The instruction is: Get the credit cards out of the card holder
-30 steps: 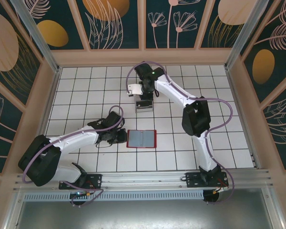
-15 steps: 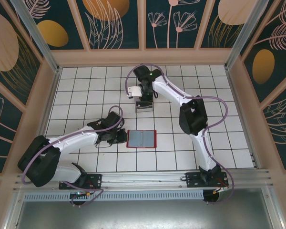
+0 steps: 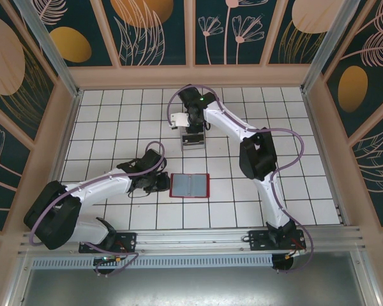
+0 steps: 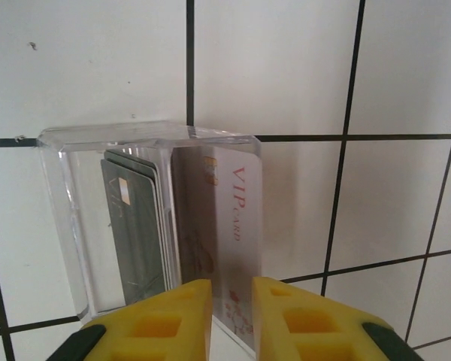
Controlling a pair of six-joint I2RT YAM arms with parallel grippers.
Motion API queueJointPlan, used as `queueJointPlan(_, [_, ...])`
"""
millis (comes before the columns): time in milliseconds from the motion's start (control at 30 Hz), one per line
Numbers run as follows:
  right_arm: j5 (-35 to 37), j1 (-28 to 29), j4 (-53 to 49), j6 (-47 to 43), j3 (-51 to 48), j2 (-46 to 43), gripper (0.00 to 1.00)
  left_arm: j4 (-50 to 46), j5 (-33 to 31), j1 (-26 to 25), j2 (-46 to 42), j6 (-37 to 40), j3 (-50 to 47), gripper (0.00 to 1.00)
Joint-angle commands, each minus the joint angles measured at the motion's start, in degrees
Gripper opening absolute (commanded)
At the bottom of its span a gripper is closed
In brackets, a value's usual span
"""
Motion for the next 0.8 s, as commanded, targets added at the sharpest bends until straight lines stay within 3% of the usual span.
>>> queueJointPlan(0, [0.8, -0.4, 0.4, -1.0, 1.9, 0.9, 0.24, 1.1, -0.2, 0.1, 0.6, -0.3, -0.3, 0.16])
queueJointPlan(267, [-0.9, -0.3, -2.3, 1.1, 2.0, -0.2, 0.33, 1.1, -0.1, 0.1, 1.2, -0.1, 0.2, 0.16])
queueJointPlan(767, [-2.7, -0.5, -2.1, 1.7, -0.2, 1.4, 0.36, 0.7, -0.1, 0.1, 0.8, -0.2, 0.2, 0.16])
